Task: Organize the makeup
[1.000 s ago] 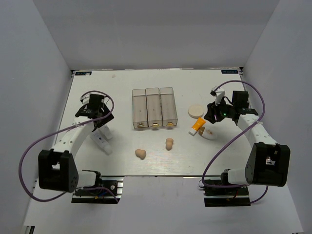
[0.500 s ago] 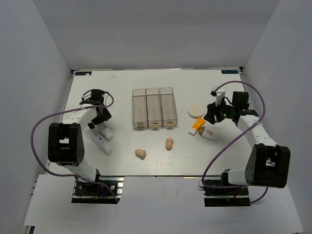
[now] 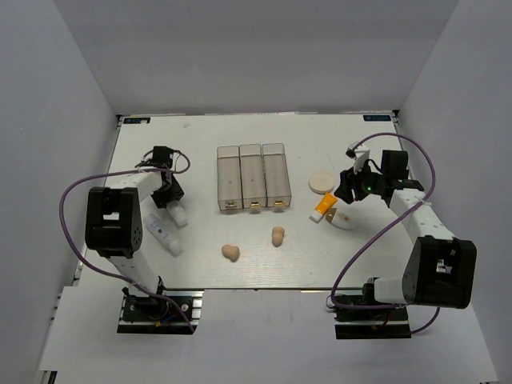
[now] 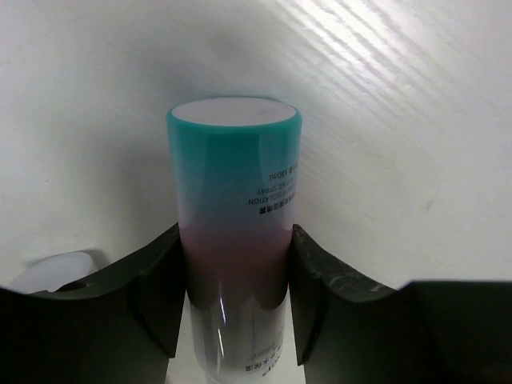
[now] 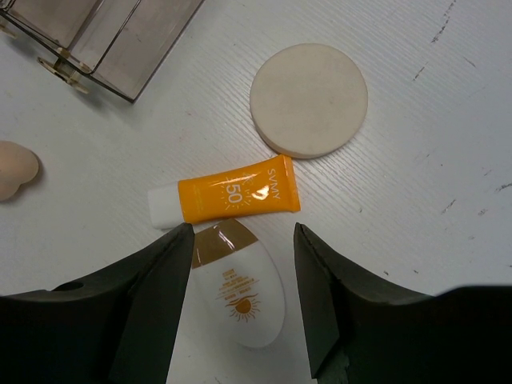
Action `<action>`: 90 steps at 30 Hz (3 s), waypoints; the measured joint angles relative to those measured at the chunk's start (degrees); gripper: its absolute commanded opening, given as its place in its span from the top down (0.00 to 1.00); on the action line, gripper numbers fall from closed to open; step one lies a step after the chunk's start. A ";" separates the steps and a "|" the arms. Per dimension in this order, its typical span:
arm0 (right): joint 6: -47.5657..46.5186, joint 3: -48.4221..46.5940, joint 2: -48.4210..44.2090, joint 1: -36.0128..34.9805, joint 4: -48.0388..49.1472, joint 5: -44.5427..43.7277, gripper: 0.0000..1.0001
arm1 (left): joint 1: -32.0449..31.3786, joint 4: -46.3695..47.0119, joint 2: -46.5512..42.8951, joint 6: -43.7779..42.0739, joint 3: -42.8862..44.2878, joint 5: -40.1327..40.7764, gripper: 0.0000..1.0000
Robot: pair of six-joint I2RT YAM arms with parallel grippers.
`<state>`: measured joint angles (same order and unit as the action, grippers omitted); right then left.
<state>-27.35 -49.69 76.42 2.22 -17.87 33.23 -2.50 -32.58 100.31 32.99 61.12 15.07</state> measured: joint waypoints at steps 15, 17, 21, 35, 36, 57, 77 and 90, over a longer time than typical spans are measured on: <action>0.02 0.02 0.09 0.00 0.00 0.39 0.41 | -2.78 12.83 -9.33 -6.69 9.88 -30.29 0.94; 0.17 0.02 0.26 0.00 0.00 0.70 0.41 | -4.00 14.29 -8.33 -6.60 11.82 -33.64 0.93; 0.37 0.02 0.57 0.00 0.00 1.27 0.41 | -7.48 16.35 -3.67 -5.99 14.99 -36.98 0.91; 0.44 1.01 0.22 0.00 0.02 1.46 0.40 | -14.73 8.96 8.81 -7.15 24.02 -27.91 0.44; 0.44 1.09 0.22 0.00 0.04 1.46 0.40 | -14.78 8.55 8.90 -7.30 24.28 -27.21 0.38; 0.28 2.84 -0.02 0.00 1.05 1.79 0.39 | -12.33 -10.14 -16.09 8.85 11.43 -1.77 0.26; -0.07 6.88 -0.04 0.00 4.42 4.70 0.37 | 1.68 -31.34 -25.14 26.23 -12.90 10.75 0.02; -0.35 6.97 -0.11 0.00 3.67 4.79 0.36 | 4.17 -16.24 -17.09 19.61 -16.83 5.88 0.66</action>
<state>-27.70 -42.72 76.31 2.22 -14.20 38.02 1.67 -48.82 83.22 52.60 44.29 20.95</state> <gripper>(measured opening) 0.636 0.534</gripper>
